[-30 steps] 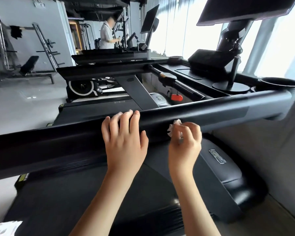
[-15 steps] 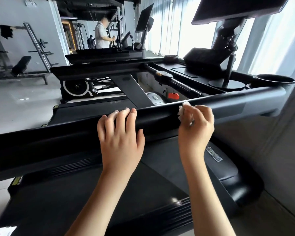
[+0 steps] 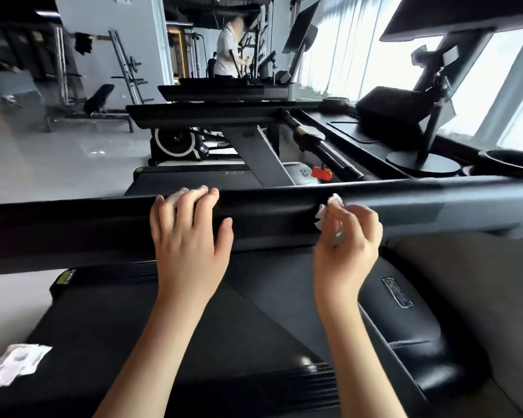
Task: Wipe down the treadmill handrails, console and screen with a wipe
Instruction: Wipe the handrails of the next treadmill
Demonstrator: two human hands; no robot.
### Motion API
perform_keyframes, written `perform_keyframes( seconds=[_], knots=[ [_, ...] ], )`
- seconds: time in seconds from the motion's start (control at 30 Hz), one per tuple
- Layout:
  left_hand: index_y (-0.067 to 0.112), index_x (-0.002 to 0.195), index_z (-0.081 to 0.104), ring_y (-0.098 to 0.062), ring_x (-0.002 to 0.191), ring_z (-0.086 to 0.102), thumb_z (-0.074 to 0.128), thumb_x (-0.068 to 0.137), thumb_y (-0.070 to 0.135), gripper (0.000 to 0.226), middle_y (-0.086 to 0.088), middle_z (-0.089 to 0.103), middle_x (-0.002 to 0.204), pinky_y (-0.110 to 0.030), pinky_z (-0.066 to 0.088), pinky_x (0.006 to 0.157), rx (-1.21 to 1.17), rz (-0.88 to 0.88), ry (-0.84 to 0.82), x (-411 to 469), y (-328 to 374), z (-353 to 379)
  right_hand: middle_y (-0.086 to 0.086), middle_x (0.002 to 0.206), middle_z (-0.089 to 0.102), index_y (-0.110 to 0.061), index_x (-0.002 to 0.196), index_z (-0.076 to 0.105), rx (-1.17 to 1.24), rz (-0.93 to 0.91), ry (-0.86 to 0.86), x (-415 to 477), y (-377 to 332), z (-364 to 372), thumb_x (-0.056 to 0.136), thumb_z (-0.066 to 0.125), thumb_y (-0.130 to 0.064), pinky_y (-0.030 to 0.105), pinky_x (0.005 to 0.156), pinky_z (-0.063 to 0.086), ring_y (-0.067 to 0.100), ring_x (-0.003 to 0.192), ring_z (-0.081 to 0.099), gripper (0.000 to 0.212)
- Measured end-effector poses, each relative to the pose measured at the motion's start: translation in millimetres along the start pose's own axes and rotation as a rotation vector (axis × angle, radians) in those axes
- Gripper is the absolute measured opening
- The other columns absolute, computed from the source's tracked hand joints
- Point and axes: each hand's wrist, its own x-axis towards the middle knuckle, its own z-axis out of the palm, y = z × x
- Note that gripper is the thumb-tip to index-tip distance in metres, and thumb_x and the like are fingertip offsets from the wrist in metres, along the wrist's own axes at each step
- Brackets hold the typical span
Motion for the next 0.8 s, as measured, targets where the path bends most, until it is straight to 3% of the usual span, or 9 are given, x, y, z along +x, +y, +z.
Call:
perform_keyframes(
  seconds=[0.1, 0.23, 0.37, 0.53, 0.7, 0.8],
  knots=[
    [0.004, 0.120, 0.061, -0.030, 0.117, 0.043, 0.052, 0.088, 0.027, 0.041, -0.012, 0.059, 0.122, -0.052, 0.028, 0.109, 0.016, -0.035, -0.005, -0.8, 4.5, 0.1, 0.001, 0.099, 0.058, -0.005, 0.090, 0.073, 0.022, -0.076, -0.080, -16.3, -2.5, -0.1, 0.088, 0.059, -0.004, 0.010, 0.081, 0.036, 0.021, 0.084, 0.046, 0.015],
    [0.004, 0.121, 0.060, -0.032, 0.120, 0.044, 0.050, 0.087, 0.029, 0.044, -0.012, 0.058, 0.124, -0.054, 0.029, 0.108, 0.060, -0.080, -0.037, -1.3, 12.8, -1.8, 0.007, 0.094, 0.059, -0.004, 0.088, 0.074, 0.024, -0.135, -0.125, -3.7, 11.3, -4.5, 0.086, 0.063, 0.001, 0.020, 0.074, 0.039, 0.022, 0.081, 0.045, 0.012],
    [0.003, 0.124, 0.057, -0.034, 0.123, 0.044, 0.045, 0.085, 0.034, 0.051, -0.012, 0.057, 0.127, -0.056, 0.030, 0.107, 0.111, -0.121, -0.089, -1.4, 24.3, -5.2, -0.002, 0.098, 0.049, -0.002, 0.082, 0.073, 0.009, -0.099, -0.094, -8.8, 22.5, -11.2, 0.085, 0.063, 0.004, 0.012, 0.082, 0.031, 0.021, 0.082, 0.045, 0.012],
    [0.009, 0.130, 0.056, -0.028, 0.127, 0.043, 0.046, 0.085, 0.030, 0.051, -0.006, 0.055, 0.134, -0.054, 0.032, 0.108, 0.073, 0.008, -0.136, 3.6, 46.5, -0.9, 0.010, 0.088, 0.063, -0.003, 0.085, 0.074, 0.018, -0.177, -0.187, -16.7, 14.7, -8.5, 0.081, 0.068, 0.009, 0.008, 0.086, 0.028, 0.028, 0.077, 0.051, 0.014],
    [0.012, 0.133, 0.053, -0.025, 0.130, 0.041, 0.041, 0.084, 0.034, 0.055, -0.002, 0.053, 0.136, -0.049, 0.024, 0.111, 0.074, 0.060, -0.206, 2.7, 58.9, 9.5, 0.012, 0.091, 0.064, -0.003, 0.085, 0.074, 0.007, -0.044, 0.004, 11.3, 32.1, -15.3, 0.088, 0.063, 0.000, 0.012, 0.086, 0.032, 0.025, 0.083, 0.049, 0.012],
    [0.012, 0.131, 0.054, -0.026, 0.129, 0.043, 0.043, 0.084, 0.033, 0.053, -0.002, 0.054, 0.134, -0.049, 0.025, 0.111, 0.089, 0.067, -0.186, 2.0, 58.1, 11.1, 0.005, 0.096, 0.060, -0.002, 0.087, 0.074, 0.017, -0.059, -0.025, -1.4, 25.6, -10.5, 0.086, 0.064, 0.002, 0.010, 0.087, 0.031, 0.027, 0.082, 0.051, 0.011]
  ],
)
